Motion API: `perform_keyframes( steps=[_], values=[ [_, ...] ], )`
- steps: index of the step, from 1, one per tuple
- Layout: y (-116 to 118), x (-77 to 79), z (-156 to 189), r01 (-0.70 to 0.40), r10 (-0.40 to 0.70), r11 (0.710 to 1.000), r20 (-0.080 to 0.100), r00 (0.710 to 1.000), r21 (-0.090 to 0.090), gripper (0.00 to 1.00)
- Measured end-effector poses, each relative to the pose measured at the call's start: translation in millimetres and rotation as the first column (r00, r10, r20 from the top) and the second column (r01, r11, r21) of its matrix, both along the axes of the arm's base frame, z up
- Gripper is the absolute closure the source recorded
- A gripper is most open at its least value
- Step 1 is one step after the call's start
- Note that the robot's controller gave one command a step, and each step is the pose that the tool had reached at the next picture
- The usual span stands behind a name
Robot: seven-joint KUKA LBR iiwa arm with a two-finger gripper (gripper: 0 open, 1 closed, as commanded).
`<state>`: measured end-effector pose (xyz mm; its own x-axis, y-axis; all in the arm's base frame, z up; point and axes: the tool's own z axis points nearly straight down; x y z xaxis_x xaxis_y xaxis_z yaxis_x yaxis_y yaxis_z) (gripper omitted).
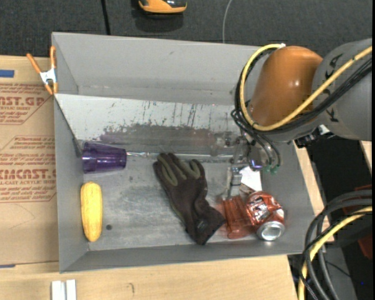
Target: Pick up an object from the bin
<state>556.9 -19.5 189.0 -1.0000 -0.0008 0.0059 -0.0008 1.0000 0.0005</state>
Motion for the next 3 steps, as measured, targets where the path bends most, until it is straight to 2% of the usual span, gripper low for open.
perform_keyframes(
  steps=[1,2,3],
  values=[
    [0,1.6,5,0.0,0.0,1.0,0.008,1.0,0.0,0.0],
    [13,-16.2,-39,-0.071,0.071,0.997,0.012,0.997,-0.001,0.0],
    [33,-32.7,-77,-0.032,0.032,0.999,0.007,0.999,0.0,0.0]
  ],
)
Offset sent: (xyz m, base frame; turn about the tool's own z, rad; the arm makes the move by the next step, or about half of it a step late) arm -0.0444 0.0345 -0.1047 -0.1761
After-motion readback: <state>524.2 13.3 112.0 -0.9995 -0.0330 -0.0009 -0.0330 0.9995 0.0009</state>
